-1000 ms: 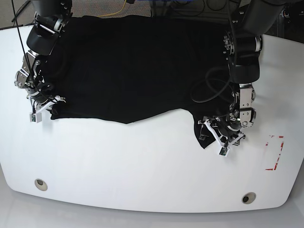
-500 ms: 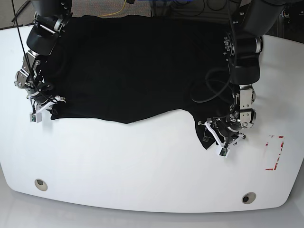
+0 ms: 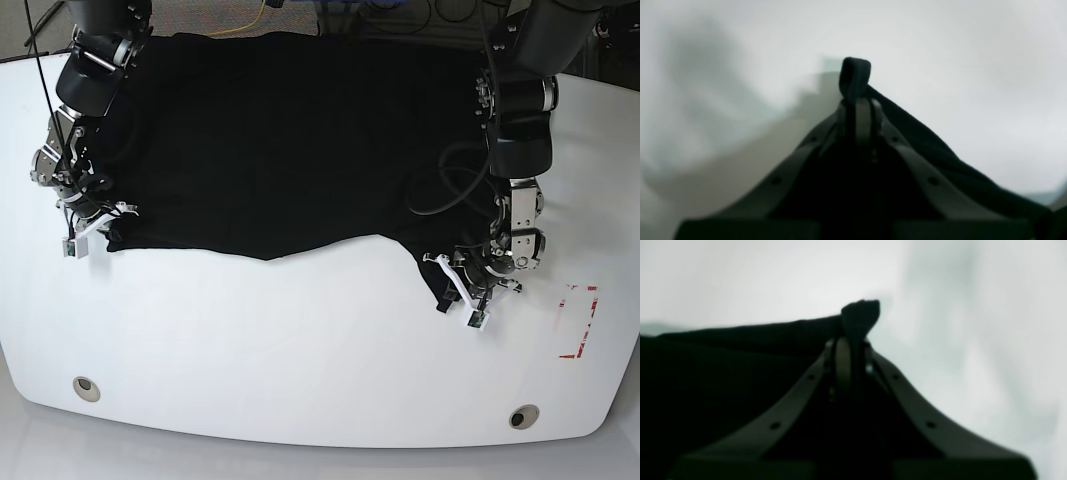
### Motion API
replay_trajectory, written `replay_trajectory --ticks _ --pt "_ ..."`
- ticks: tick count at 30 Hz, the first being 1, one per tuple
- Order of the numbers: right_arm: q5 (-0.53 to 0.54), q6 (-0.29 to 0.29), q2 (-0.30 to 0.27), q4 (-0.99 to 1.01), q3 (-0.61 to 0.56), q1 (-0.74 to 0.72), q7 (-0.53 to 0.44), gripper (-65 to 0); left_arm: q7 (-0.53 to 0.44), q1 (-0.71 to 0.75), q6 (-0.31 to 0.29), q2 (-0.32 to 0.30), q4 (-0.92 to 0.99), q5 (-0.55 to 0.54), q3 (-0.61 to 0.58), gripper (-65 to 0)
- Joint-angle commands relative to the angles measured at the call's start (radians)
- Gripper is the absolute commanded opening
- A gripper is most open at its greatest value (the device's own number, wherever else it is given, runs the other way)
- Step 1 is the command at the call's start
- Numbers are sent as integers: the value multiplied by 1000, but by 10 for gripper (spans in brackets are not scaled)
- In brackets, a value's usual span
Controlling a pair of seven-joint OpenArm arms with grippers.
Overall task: Layout the t-shirt on the table in an organized manner, then fold the t-shirt properly
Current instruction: 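Hold the hem corners with both grippers and tug them outward, then lift the hem with both grippers and pull it away from the collar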
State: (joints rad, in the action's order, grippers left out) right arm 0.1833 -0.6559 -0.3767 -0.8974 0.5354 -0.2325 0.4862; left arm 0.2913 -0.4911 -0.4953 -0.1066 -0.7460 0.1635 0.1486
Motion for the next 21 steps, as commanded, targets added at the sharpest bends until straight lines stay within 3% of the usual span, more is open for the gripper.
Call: replay_trajectory --ticks 1,11,21 --pt "-41 -5 -5 2 -5 -3 65 -646 0 -24 5 -21 -34 -2 4 -650" --pt "-41 -5 -5 -81 -4 -18 76 -647 1 -8 5 -20 -183 -2 53 -650" --pt "-41 -2 -5 -274 -4 -23 164 -647 3 -2 4 -20 -267 0 55 -650"
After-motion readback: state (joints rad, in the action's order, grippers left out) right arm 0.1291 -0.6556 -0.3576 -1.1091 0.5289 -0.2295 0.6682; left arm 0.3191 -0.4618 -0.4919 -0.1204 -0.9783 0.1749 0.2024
